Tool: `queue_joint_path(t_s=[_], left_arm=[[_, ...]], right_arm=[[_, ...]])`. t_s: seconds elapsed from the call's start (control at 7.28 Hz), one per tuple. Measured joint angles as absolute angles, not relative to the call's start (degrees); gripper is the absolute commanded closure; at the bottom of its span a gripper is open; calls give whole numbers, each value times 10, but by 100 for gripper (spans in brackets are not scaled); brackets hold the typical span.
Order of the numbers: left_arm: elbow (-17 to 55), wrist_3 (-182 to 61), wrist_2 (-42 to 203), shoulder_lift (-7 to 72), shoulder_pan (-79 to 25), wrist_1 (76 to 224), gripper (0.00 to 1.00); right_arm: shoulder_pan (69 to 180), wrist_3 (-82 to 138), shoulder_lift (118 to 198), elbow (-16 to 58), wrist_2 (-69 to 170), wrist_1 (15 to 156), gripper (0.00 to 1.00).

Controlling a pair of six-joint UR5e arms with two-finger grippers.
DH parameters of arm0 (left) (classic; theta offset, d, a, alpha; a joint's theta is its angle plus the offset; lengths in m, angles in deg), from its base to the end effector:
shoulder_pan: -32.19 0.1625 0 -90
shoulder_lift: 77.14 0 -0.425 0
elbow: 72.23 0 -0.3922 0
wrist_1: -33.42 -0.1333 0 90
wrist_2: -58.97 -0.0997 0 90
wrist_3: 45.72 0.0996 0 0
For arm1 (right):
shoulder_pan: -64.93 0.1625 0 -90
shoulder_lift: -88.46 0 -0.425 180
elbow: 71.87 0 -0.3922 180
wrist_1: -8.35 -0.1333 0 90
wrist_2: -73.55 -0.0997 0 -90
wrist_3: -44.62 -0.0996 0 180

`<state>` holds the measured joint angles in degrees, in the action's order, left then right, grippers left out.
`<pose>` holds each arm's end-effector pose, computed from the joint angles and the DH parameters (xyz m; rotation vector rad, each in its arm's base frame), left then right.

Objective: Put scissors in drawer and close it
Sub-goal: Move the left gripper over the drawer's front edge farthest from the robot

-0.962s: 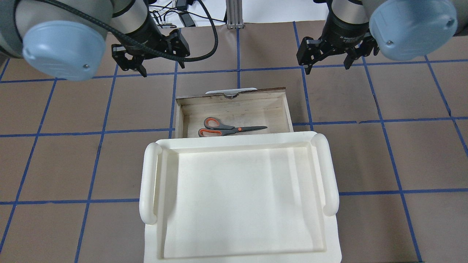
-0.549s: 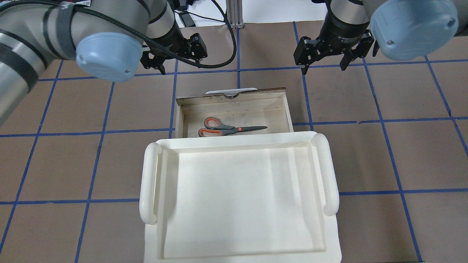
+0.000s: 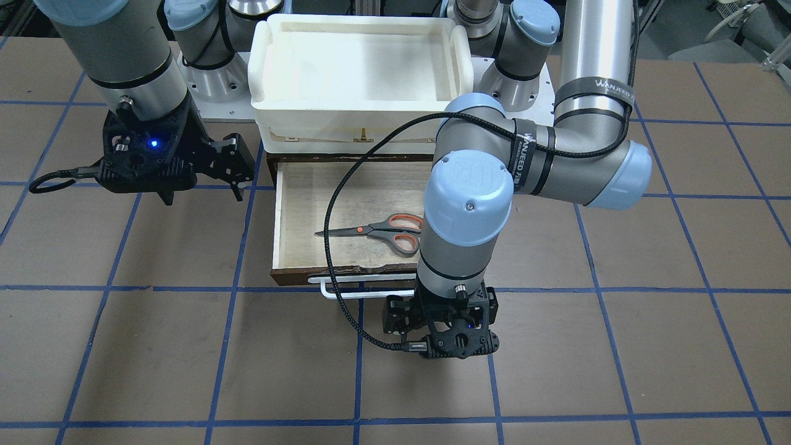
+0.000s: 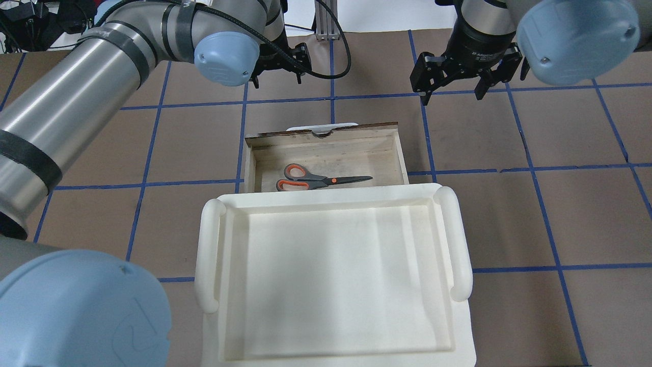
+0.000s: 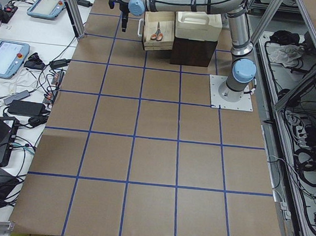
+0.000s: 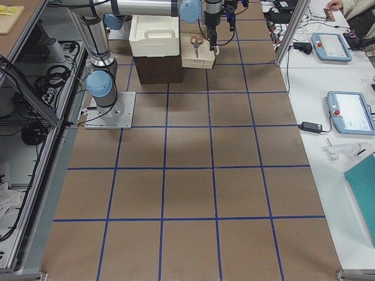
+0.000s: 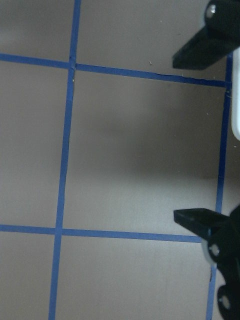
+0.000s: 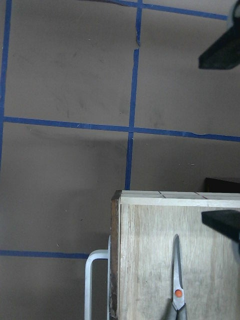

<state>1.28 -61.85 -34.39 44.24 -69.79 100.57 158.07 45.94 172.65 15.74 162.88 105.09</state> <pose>-0.2727 -0.6709 0.3399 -0.1189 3.1076 -0.2320 0.1638 -0.5316 0.4683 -0.1222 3.1253 -0.0903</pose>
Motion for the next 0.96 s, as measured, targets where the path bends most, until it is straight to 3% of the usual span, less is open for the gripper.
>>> queue_joint_path(t_s=[0.96], left_arm=[[-20, -675, -319, 519, -737, 1008, 0]], right_arm=[[1580, 459, 1727, 158, 1630, 1052, 0]])
